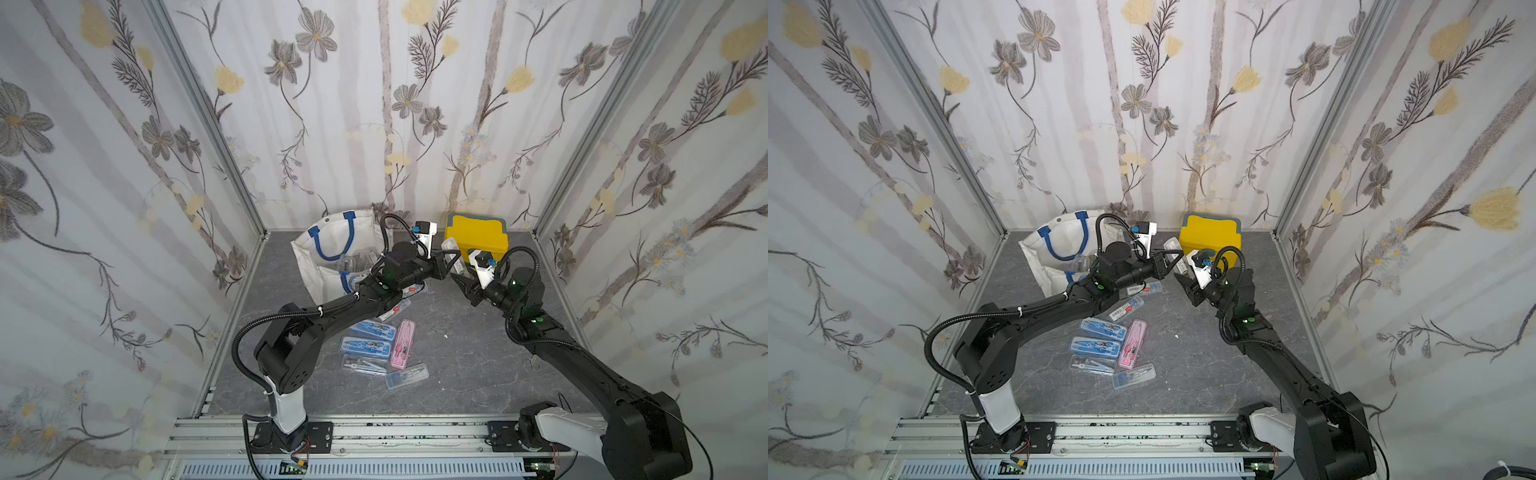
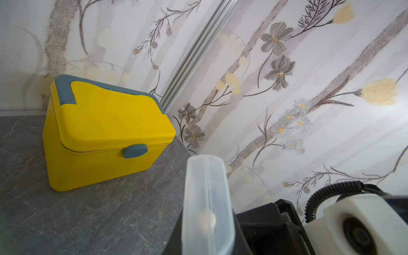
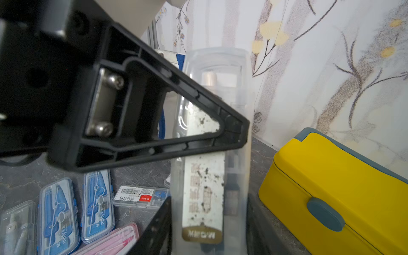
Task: Put the compass set into the canvas bag
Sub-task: Pick up the compass set at the center of the board.
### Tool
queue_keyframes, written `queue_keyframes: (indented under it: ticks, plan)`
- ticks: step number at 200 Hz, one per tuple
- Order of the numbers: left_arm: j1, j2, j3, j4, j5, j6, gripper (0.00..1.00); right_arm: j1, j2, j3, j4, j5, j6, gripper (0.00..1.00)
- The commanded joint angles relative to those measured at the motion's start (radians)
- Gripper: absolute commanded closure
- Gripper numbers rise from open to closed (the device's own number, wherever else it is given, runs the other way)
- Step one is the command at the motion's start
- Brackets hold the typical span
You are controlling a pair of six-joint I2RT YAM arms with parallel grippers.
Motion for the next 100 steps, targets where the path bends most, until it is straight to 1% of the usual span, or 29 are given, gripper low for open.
queue_keyframes:
  ticks: [1, 18, 29, 33, 39, 46, 50, 51, 53, 82, 100]
  plan:
    - [-0.004, 0.001, 0.011, 0.047, 0.038, -0.016, 0.9, 0.0, -0.004, -0.002, 0.048, 0.002, 0.014, 0.55]
    - [-0.004, 0.002, 0.009, 0.053, 0.038, -0.014, 0.91, 0.001, -0.004, -0.003, 0.045, 0.0, 0.018, 0.51]
    - [-0.004, 0.0, 0.012, 0.05, 0.033, -0.006, 0.91, 0.0, -0.004, -0.005, 0.038, 0.001, 0.019, 0.45]
    - [-0.003, -0.001, 0.014, 0.046, 0.032, 0.0, 0.92, 0.001, -0.004, -0.004, 0.036, 0.002, 0.018, 0.41]
    - [-0.003, -0.003, 0.019, 0.035, 0.028, 0.013, 0.92, 0.0, -0.004, -0.005, 0.028, 0.005, 0.018, 0.35]
    - [-0.002, -0.006, 0.029, 0.013, 0.019, 0.032, 0.92, 0.001, -0.008, -0.006, 0.019, 0.013, 0.02, 0.22]
    - [-0.002, -0.007, 0.038, -0.003, 0.012, 0.046, 0.92, 0.001, -0.01, -0.007, 0.013, 0.02, 0.02, 0.06]
    - [-0.002, -0.008, 0.039, -0.006, 0.01, 0.05, 0.92, 0.001, -0.011, -0.006, 0.012, 0.022, 0.021, 0.03]
    - [-0.002, -0.008, 0.043, -0.016, 0.006, 0.057, 0.92, 0.001, -0.013, -0.006, 0.01, 0.026, 0.021, 0.0]
    - [0.011, -0.028, 0.107, -0.163, -0.077, 0.184, 0.92, 0.0, -0.055, -0.027, -0.017, 0.093, 0.024, 0.01]
    - [0.026, -0.049, 0.144, -0.249, -0.151, 0.266, 0.92, -0.005, -0.098, -0.048, -0.016, 0.127, 0.039, 0.0]
